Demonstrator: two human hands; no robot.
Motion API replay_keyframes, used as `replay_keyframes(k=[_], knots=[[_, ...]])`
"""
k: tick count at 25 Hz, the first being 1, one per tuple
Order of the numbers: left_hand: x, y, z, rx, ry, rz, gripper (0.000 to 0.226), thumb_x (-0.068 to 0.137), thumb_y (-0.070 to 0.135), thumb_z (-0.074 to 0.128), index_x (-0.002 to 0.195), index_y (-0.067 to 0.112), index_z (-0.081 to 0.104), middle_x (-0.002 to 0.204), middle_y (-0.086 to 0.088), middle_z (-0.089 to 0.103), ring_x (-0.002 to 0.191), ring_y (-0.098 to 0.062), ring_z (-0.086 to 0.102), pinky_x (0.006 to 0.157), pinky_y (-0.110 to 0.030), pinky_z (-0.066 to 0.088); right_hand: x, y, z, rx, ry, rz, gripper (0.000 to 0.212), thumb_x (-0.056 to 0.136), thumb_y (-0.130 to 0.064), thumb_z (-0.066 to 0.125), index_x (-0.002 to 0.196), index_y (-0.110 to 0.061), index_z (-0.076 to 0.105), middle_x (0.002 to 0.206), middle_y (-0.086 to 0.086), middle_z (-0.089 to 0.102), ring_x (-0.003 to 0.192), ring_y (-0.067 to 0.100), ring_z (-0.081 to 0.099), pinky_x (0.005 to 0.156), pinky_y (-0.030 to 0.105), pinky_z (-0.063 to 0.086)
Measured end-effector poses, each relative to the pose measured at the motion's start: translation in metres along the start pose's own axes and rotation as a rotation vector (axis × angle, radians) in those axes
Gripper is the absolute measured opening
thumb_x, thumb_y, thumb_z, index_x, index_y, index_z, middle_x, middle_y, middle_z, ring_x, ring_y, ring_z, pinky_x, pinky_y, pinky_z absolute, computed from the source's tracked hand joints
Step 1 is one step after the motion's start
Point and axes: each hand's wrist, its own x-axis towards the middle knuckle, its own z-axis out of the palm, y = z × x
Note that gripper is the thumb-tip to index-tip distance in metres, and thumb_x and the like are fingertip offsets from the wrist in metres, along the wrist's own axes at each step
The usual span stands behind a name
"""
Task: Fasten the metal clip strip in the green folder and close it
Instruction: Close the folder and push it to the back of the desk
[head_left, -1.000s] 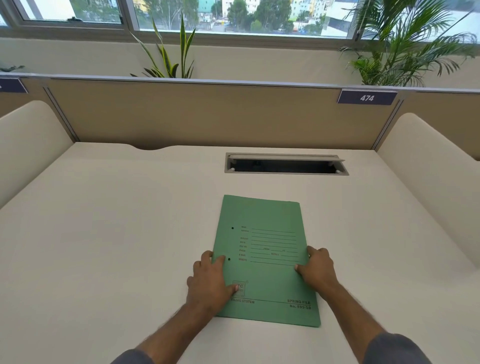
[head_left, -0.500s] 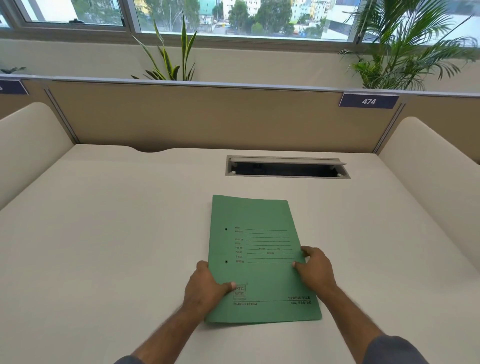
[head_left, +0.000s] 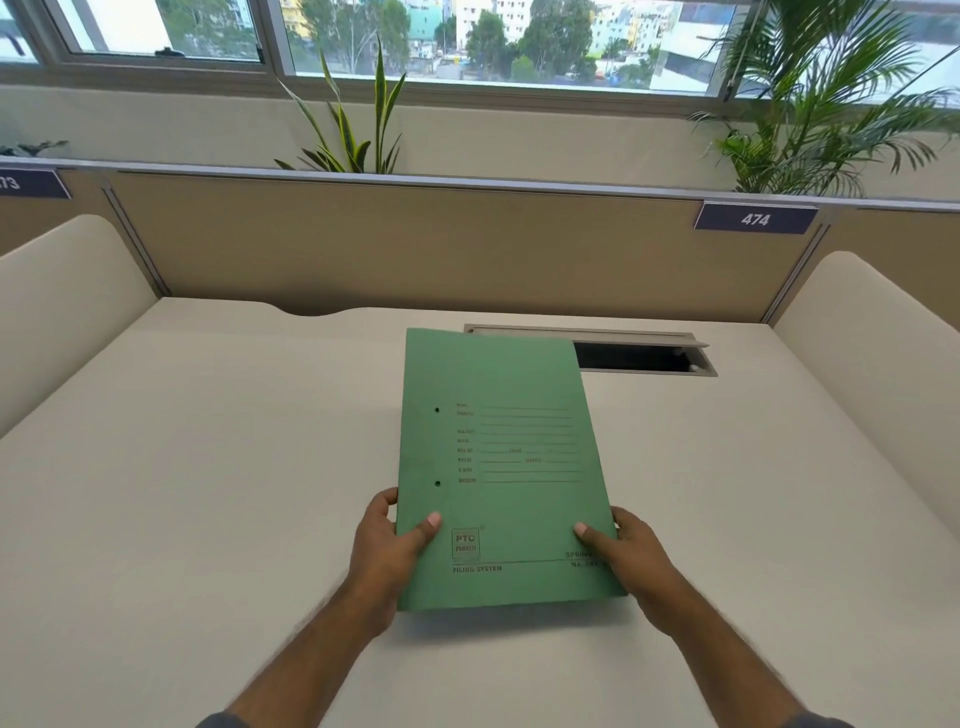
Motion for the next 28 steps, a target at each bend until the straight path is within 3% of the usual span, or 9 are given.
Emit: replay_keyframes(k=[3,8,13,17,20,22,25,28], knots=[[0.014,0.019,-0.012,-0.012,-0.006,0.050,0.043,0.079,0.009,0.079,0.114,0.020,0.056,0.092,-0.009,0.079,0.080,-0.032,0.077,0.064,-0.043,0.062,0.002,-0.008,0.009,0.139,-0.095,-0.034,0.036,0.087,-0.008,0.067,0.121,-0.014,0.058,0.108,0.003,0.075,0.096,0.024,0.073,0.080,0.038,0.059],[0.034,0.043,-0.029,0.001,-0.002,0.145,0.033,0.083,0.008,0.074,0.108,0.028,0.065,0.090,-0.006,0.080,0.079,-0.026,0.077,0.058,-0.033,0.061,0.013,-0.037,0.034,0.110,-0.015,-0.158,0.047,0.087,0.000,0.062,0.125,-0.027,0.053,0.112,0.001,0.072,0.098,0.022,0.072,0.085,0.042,0.059],[0.071,0.071,-0.056,0.075,0.089,0.197,0.034,0.084,0.007,0.074,0.100,0.035,0.067,0.083,0.003,0.080,0.072,-0.018,0.077,0.058,-0.030,0.060,0.036,-0.078,0.068,-0.013,-0.097,-0.192,0.065,0.076,0.009,0.039,0.119,-0.037,0.058,0.109,-0.011,0.072,0.097,0.010,0.069,0.067,0.021,0.054],[0.106,0.090,-0.083,0.180,0.180,0.277,0.036,0.083,0.006,0.075,0.113,0.025,0.068,0.093,0.008,0.076,0.079,-0.017,0.074,0.068,-0.031,0.058,0.062,-0.100,0.100,-0.035,-0.165,-0.183,0.070,0.072,0.011,0.035,0.120,-0.036,0.056,0.110,-0.009,0.072,0.099,0.011,0.069,0.066,0.022,0.055],[0.134,0.097,-0.103,0.264,0.240,0.308,0.040,0.081,0.008,0.076,0.118,0.019,0.067,0.093,0.013,0.071,0.078,-0.011,0.071,0.063,-0.025,0.055,0.081,-0.109,0.123,-0.058,-0.238,-0.131,0.070,0.076,0.012,0.035,0.121,-0.039,0.052,0.114,-0.007,0.070,0.103,0.013,0.068,0.070,0.026,0.056],[0.154,0.097,-0.112,0.307,0.257,0.298,0.039,0.081,0.009,0.077,0.117,0.018,0.068,0.091,0.010,0.072,0.078,-0.012,0.071,0.064,-0.027,0.055,0.094,-0.112,0.135,-0.098,-0.263,-0.083,0.067,0.079,0.010,0.034,0.125,-0.037,0.045,0.111,-0.006,0.069,0.097,0.013,0.067,0.060,0.025,0.053],[0.184,0.094,-0.120,0.386,0.265,0.275,0.036,0.081,0.010,0.076,0.115,0.019,0.069,0.095,0.001,0.074,0.079,-0.017,0.072,0.069,-0.031,0.056,0.116,-0.117,0.148,-0.152,-0.235,-0.019,0.069,0.084,0.007,0.036,0.139,-0.032,0.023,0.093,-0.009,0.062,0.078,0.010,0.063,0.040,0.019,0.042],[0.209,0.088,-0.121,0.432,0.254,0.237,0.034,0.082,0.011,0.076,0.114,0.017,0.069,0.096,-0.001,0.074,0.078,-0.019,0.072,0.070,-0.030,0.056,0.137,-0.116,0.156,-0.181,-0.191,0.036,0.064,0.085,0.009,0.037,0.138,-0.023,0.023,0.089,-0.006,0.059,0.077,0.012,0.061,0.043,0.022,0.042]])
